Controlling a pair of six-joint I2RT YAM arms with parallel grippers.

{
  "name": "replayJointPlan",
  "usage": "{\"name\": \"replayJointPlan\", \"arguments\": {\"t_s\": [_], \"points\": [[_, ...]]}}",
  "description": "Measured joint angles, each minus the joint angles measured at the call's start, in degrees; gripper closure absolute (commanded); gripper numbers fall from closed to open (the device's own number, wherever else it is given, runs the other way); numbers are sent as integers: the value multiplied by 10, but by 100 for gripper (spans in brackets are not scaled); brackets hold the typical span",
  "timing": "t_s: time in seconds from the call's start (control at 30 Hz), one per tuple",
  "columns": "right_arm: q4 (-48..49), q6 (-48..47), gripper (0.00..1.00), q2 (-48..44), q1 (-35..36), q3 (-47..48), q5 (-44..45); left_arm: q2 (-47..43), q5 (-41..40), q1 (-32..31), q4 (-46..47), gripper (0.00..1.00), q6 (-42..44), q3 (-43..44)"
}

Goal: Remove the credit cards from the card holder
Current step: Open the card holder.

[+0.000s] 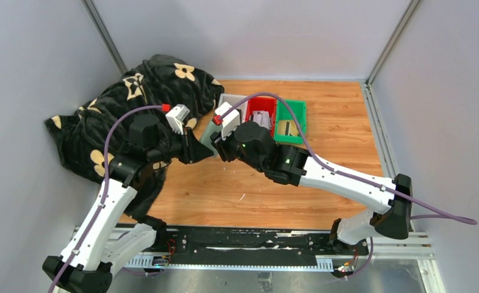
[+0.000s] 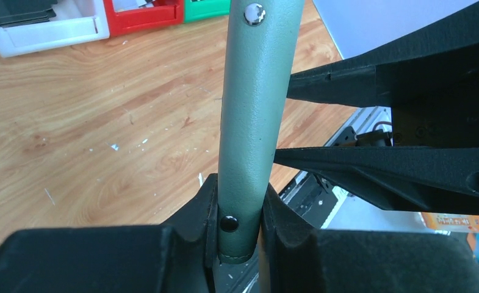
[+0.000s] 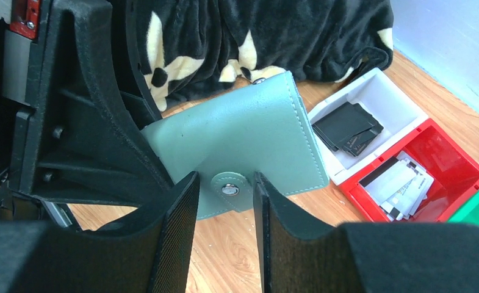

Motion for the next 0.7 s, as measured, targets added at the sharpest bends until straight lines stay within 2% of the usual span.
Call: {"name": "replayJointPlan", "arguments": {"t_s": [0.1,0.17,0.3,0.4,0.57,0.7], "points": [[0,-4,58,3,2,0,8,0,0,2,-1,100,-9,0],[1,-6,61,5,5,0,17,0,0,3,-1,100,-13,0],[1,-13,78,8,14,0,43,0,0,3,-4,100,-15,0],[8,-18,83,12,23,0,71,2,0,3,-3,100,-15,1],[28,-28,99,21,40,0,128,6,-5,4,-5,100,-6,9],[51,-26,100,24,46,-4,167,12,-7,5,-5,100,9,21]]}}
